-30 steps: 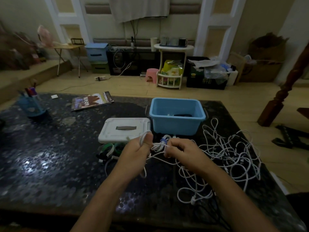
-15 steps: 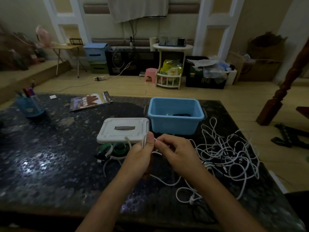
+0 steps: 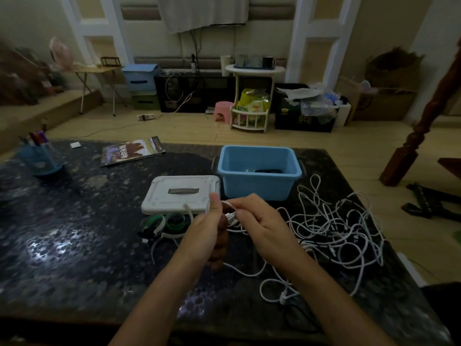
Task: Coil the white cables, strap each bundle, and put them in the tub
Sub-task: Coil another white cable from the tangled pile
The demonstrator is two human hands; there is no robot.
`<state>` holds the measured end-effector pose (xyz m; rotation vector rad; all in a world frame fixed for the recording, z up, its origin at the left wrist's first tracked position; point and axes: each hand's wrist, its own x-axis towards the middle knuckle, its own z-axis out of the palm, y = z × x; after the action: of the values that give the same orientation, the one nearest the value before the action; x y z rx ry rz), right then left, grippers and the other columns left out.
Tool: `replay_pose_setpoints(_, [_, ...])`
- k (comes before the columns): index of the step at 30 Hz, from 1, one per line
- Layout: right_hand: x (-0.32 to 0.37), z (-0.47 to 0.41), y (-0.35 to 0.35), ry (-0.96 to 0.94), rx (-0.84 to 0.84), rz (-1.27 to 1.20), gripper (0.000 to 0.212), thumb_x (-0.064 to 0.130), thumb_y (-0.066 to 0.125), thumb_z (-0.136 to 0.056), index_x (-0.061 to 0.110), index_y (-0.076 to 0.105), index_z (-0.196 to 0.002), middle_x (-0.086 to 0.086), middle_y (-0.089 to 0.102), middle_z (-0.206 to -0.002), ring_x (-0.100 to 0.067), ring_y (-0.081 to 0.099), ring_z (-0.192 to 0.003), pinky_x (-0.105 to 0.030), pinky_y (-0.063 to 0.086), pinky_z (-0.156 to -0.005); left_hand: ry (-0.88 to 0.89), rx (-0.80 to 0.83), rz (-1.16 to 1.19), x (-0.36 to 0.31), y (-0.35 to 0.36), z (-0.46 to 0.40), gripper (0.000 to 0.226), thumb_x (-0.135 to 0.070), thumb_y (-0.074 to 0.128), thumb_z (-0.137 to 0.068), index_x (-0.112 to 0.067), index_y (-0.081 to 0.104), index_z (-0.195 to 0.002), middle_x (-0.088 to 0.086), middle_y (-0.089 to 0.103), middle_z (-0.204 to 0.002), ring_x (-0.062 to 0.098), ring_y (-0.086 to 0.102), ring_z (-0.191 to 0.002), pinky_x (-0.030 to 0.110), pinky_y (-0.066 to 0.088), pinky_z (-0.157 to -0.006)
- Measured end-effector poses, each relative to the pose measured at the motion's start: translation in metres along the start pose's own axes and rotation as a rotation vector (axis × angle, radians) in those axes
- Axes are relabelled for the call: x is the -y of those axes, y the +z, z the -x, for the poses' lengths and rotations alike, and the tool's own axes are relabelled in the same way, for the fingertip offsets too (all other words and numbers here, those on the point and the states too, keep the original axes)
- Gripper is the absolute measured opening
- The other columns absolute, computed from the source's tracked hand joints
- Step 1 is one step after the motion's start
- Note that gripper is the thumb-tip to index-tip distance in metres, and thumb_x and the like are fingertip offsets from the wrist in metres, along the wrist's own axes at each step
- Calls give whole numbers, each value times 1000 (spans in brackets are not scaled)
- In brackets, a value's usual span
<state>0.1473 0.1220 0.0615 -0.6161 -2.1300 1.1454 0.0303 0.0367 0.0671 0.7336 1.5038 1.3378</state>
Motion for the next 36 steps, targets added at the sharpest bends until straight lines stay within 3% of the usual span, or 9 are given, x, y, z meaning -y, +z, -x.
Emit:
replay_pose_setpoints(5, [-1, 3, 0, 44, -89, -171, 25, 6, 61, -97, 17, 75, -114, -4, 70, -95, -9, 64, -85, -19, 50, -79, -1, 6, -12, 3, 0, -1, 57, -80, 30, -83, -25, 34, -68, 0, 23, -56, 14, 17, -44, 22, 17, -44])
replay_pose_setpoints(9, [1, 8, 2, 292, -180, -479, 15, 6, 60, -97, 12, 74, -99, 1, 67, -70, -10, 61, -66, -25, 53, -67, -26, -8, 201, -4, -4, -3, 61, -81, 26, -83, -22, 39, -70, 0, 22, -56, 13, 17, -43, 21, 15, -45])
replay_pose_setpoints(11, [0, 10, 3, 425, -185, -662, 16, 7, 58, -99, 8, 73, -101, 0, 65, -71, -9, 60, -65, -26, 54, -66, -30, 14, 243, -8, -7, -3, 64, -82, 24, -81, -20, 40, -70, 0, 23, -55, 13, 18, -42, 20, 16, -42])
replay_pose_setpoints(20, [6, 11, 5, 492, -144, -1006, 19, 8, 57, -97, 4, 70, -110, -2, 66, -75, -8, 62, -66, -24, 57, -66, 105, 8, -30, -3, 5, 1, 62, -76, 28, -82, -17, 47, -73, 0, 34, -54, 12, 30, -43, 23, 24, -45])
replay_pose_setpoints(23, [8, 12, 6, 425, -83, -912, 21, 6, 61, -94, 4, 71, -112, -3, 73, -85, -11, 67, -75, -29, 59, -78, 175, -61, -136, -2, 8, 2, 58, -71, 29, -85, -29, 65, -68, -7, 52, -52, 6, 45, -42, 20, 33, -43])
replay_pose_setpoints(27, [7, 14, 12, 302, -80, -642, 19, 1, 66, -91, 5, 71, -108, -11, 75, -98, -18, 72, -90, -29, 59, -82, 191, -77, -191, 1, 9, -1, 54, -61, 36, -96, -23, 73, -100, -14, 67, -60, -4, 62, -53, 10, 42, -48])
replay_pose_setpoints(30, [4, 12, 16, 227, -102, -469, 17, -3, 69, -87, 5, 68, -102, -12, 74, -94, -21, 73, -90, -32, 60, -81, 156, -12, -245, 3, 11, 0, 51, -54, 33, -101, -29, 78, -99, -12, 75, -78, -2, 68, -68, 20, 50, -66])
replay_pose_setpoints(33, [5, 12, 16, 165, -99, -370, 18, 2, 77, -83, 11, 63, -91, -3, 71, -83, -19, 70, -80, -34, 61, -76, 65, -83, -181, -1, 10, 0, 58, -50, 32, -101, -16, 72, -77, 1, 66, -63, 9, 56, -54, 26, 40, -58])
replay_pose_setpoints(36, [3, 13, 14, 173, -54, -215, 23, 21, 80, -83, 18, 58, -91, 3, 69, -82, -10, 67, -77, -32, 59, -73, 119, -252, -143, -3, 4, -4, 55, -53, 31, -101, -15, 59, -72, 6, 52, -63, 20, 46, -60, 36, 38, -63])
